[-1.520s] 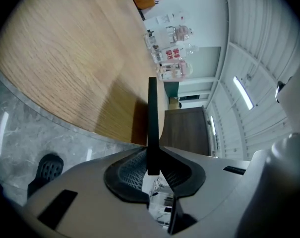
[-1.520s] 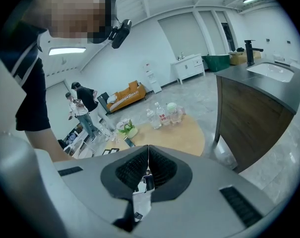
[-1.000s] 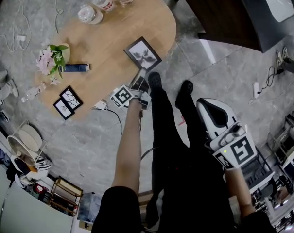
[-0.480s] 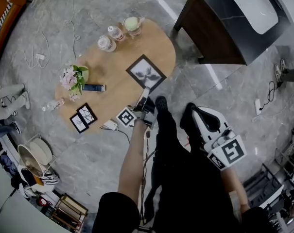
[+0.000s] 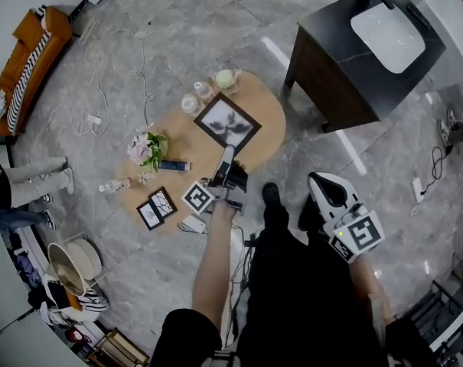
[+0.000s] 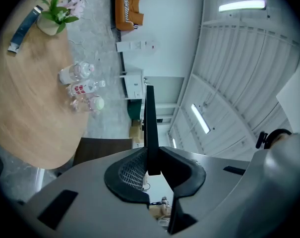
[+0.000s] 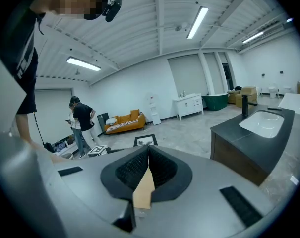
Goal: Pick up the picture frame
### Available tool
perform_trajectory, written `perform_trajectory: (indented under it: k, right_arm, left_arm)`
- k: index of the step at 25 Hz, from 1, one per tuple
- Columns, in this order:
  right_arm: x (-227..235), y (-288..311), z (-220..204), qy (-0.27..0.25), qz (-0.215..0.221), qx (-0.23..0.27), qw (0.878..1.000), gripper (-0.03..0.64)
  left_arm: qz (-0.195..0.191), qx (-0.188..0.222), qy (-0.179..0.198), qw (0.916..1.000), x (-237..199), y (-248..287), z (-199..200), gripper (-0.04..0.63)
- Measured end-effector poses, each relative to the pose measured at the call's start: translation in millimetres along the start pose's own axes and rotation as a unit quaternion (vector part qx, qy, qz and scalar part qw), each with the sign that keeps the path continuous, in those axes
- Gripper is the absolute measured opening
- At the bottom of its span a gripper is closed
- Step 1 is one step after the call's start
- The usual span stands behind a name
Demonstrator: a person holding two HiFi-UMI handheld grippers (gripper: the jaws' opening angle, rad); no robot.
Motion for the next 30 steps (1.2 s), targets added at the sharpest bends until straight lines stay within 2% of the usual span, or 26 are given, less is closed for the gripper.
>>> perform_trajectory:
  k: [5,17,25,30]
  right_arm:
    - [-3.9,-4.9,14.6,-0.015,0.016,0.039,0.999,0.012]
    - [-0.8,-29.5,54.3,-0.042,0.028,0.103,0.993,0.012]
    - [-12.4,-33.0,84.4,-0.056,0.038,0.127,0.99,0.012]
    - [-17.7,-29.3,101.7,-0.049,0.063,0.138,0.987,0.012]
  left_arm:
    - [-0.034,0.019,0.011,0.9992,54.7,15.1,18.5,0.076]
    - [-0.073,0.059,0.044,0.9946,167.8,-2.5,21.8,0.077]
    - [-0.073,0.049,0.061,0.9943,216.0,-23.6,22.3,0.077]
    - [-0.09,0.051,0.058,0.9929,223.0,-21.0,24.7,0.077]
Point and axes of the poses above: the fingertips, and each gripper's own axes: y forward along the fingers, x to its right, z out of its top, the point moved 10 cm from there along -y, backward along the fingers, and after that the axes turned 14 degrees about y, right-handed, at the moved point
